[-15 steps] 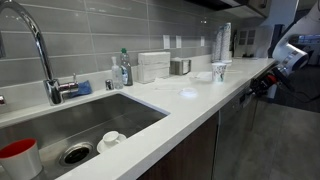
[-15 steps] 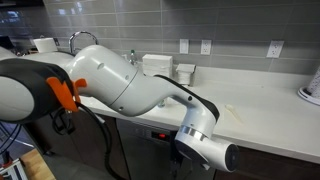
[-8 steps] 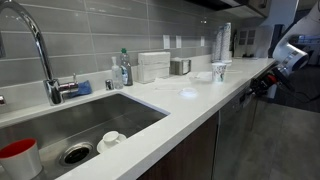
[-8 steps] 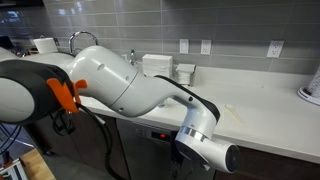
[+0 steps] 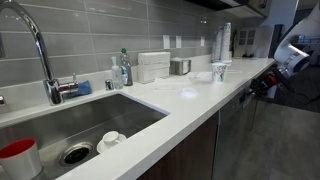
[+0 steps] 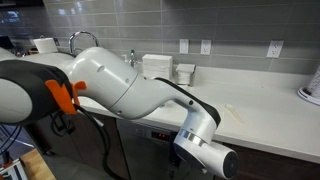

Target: Press the second button to the right on the dishwasher

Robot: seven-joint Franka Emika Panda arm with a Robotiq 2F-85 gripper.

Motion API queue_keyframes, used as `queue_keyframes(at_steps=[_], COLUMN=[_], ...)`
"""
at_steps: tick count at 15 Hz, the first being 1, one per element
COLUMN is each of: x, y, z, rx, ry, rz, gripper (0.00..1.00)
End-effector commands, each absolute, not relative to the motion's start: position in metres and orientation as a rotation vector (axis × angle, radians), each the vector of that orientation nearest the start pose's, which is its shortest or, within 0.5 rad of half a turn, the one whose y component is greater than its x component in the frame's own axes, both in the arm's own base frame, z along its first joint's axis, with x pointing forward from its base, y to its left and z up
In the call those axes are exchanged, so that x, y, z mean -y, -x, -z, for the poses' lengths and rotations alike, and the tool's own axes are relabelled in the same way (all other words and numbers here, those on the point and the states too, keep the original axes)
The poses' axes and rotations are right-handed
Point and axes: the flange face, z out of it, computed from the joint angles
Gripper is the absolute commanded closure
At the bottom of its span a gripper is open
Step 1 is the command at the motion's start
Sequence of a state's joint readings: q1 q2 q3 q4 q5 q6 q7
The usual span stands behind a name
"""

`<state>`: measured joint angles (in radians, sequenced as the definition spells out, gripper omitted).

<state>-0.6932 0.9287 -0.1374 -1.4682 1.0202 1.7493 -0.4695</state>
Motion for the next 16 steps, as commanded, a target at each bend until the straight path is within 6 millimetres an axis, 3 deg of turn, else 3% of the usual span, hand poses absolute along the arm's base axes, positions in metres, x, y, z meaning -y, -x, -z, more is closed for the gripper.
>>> queue_keyframes(at_steps=[1,8,13,14,16], x=[0.418,0.447,0.466,0.466,0.463], y=[-0.517,-0.499,-0.479,-0.473,-0.461], z=[-0.12,-0.145,-0.179,-0.184,-0.196], rx=[-0.948,-0.964,-0.995,-1.003,-1.015], ry=[1.968,2.072,2.114,2.131,2.155], rz=[0.048,0.087,0.19,0.192,0.181], gripper=[1.0,1.0,1.0,0.74,0.68])
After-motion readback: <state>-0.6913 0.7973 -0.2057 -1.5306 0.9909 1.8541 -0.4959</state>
